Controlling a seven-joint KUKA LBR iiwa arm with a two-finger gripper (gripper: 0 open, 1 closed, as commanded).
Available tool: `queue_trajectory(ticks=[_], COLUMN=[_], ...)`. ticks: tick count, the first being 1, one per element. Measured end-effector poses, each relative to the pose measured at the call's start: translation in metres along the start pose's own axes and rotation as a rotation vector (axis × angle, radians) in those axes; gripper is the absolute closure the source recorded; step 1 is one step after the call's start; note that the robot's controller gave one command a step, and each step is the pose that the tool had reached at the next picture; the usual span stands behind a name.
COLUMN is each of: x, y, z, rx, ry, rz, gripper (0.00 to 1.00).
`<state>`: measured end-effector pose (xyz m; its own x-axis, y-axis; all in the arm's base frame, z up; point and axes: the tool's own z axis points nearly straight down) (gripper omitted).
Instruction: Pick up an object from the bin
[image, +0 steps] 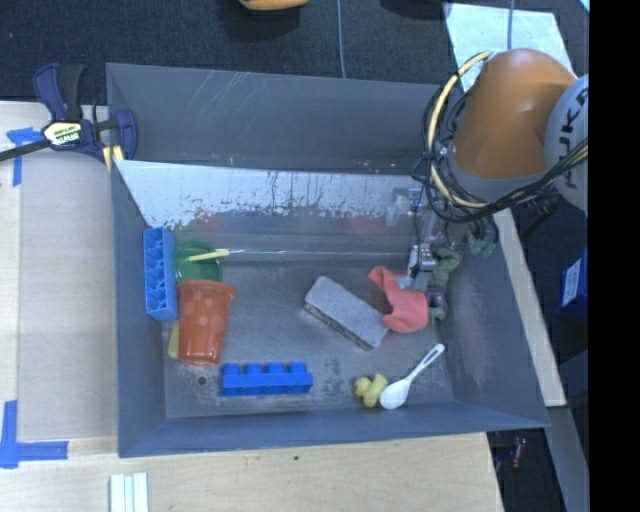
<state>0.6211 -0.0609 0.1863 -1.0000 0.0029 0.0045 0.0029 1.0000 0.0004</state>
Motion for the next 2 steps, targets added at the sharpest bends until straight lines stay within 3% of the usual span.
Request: queue_trajectory(ticks=[1,2], x=[-0.002,0.022], y=[0.000,-0.058], z=[-0.005,0.046], rx=[0.001,0.001], ry=[-0.009,-0.010], rz=[-0.001,0.022], gripper=[0.00,0.00])
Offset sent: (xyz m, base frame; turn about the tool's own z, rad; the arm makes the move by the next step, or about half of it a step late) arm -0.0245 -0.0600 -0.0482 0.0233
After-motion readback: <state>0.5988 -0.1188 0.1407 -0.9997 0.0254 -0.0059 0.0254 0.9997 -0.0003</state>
